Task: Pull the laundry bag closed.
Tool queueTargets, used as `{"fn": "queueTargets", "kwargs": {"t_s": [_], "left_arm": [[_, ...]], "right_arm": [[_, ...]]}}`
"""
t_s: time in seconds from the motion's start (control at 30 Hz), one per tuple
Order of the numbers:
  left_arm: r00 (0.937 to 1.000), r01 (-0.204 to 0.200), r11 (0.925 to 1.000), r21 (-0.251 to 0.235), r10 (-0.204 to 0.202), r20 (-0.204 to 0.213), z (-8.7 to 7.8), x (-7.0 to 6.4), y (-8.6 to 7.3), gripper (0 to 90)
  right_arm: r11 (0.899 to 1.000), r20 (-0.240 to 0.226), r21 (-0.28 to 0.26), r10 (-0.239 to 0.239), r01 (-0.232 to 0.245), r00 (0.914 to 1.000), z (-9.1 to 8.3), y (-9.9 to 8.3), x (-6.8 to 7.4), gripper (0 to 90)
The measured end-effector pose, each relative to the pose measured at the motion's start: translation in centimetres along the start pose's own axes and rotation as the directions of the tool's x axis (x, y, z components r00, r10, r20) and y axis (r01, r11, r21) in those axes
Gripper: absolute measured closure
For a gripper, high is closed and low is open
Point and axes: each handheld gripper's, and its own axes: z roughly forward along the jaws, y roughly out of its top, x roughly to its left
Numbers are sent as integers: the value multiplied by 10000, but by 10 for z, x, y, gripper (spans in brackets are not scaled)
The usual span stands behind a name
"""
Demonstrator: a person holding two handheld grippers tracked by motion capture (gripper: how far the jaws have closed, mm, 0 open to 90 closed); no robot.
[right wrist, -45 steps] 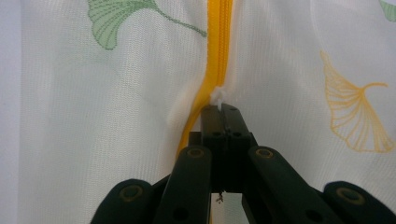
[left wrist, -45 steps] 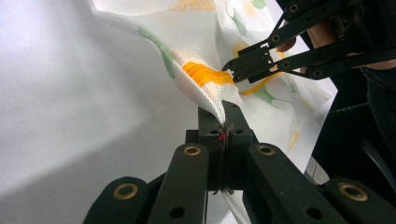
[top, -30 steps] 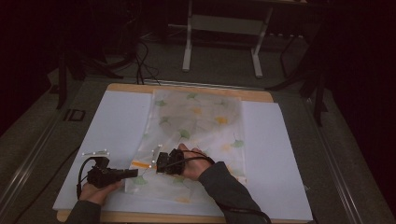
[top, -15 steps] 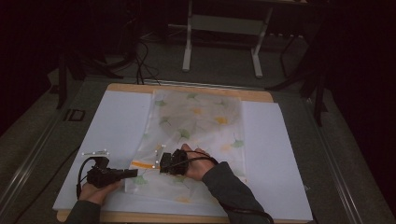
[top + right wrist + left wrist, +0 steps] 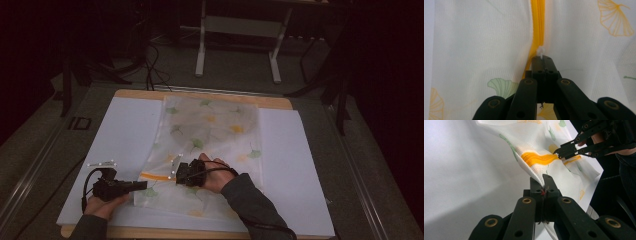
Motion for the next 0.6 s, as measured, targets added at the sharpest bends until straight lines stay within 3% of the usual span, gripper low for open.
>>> {"fn": "queueTargets", "kwargs": {"t_s": [0.6], "left_arm": [[10000, 14, 10000, -46, -14, -6, -1, 0, 0, 893]], "right_arm": [[9997, 63, 158, 191, -191, 9998, -7, -16, -5, 900]]}}
